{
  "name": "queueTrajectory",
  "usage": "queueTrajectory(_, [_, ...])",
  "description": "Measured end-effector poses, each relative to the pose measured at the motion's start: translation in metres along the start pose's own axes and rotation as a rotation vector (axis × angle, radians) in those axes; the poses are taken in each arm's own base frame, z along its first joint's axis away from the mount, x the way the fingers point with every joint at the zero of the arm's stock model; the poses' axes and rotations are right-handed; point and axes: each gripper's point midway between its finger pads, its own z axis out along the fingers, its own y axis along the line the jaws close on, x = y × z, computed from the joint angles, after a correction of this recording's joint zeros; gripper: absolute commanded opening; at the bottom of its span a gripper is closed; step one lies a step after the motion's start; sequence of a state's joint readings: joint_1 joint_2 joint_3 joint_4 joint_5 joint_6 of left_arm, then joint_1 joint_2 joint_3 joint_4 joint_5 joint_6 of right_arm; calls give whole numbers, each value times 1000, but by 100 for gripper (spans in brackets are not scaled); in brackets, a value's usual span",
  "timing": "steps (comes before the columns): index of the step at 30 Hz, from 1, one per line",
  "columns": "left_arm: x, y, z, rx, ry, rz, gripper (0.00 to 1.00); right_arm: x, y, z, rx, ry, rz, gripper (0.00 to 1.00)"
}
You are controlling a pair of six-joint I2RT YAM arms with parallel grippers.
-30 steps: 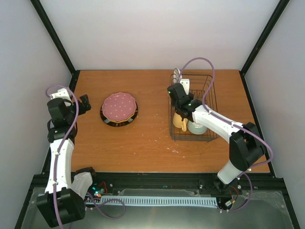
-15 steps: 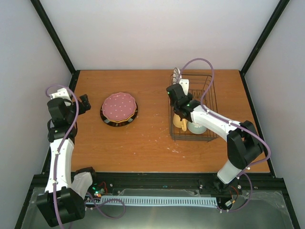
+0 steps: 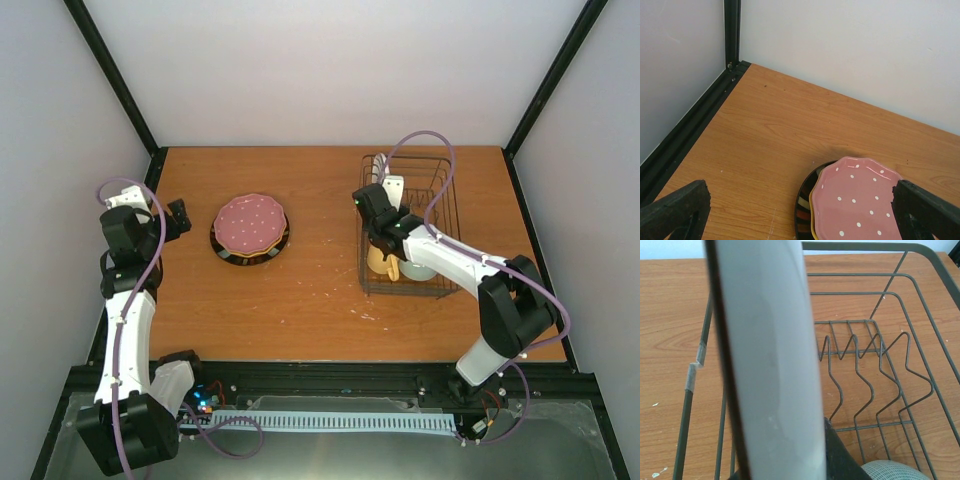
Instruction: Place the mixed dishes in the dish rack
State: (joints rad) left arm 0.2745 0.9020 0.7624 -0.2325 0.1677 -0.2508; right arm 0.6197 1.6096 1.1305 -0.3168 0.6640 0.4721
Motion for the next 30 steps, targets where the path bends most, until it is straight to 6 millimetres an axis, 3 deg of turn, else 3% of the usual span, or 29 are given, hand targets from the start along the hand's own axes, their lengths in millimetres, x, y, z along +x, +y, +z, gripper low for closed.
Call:
queueTrajectory(13, [0,0,0,-1,1,0,100,24,12,29,22,120,-16,4])
queueTrajectory(17, [0,0,0,-1,1,0,100,23,12,31,24,136,-6,20])
queueTrajectory(20, [0,0,0,-1,1,0,100,23,12,31,30,146,-6,40])
queueTrajectory(24, [1,0,0,-1,2,0,100,20,9,29,45,147,-2,51])
queueTrajectory(30, [1,0,1,-1,5,-1,100,20,6,29,55,151,0,57])
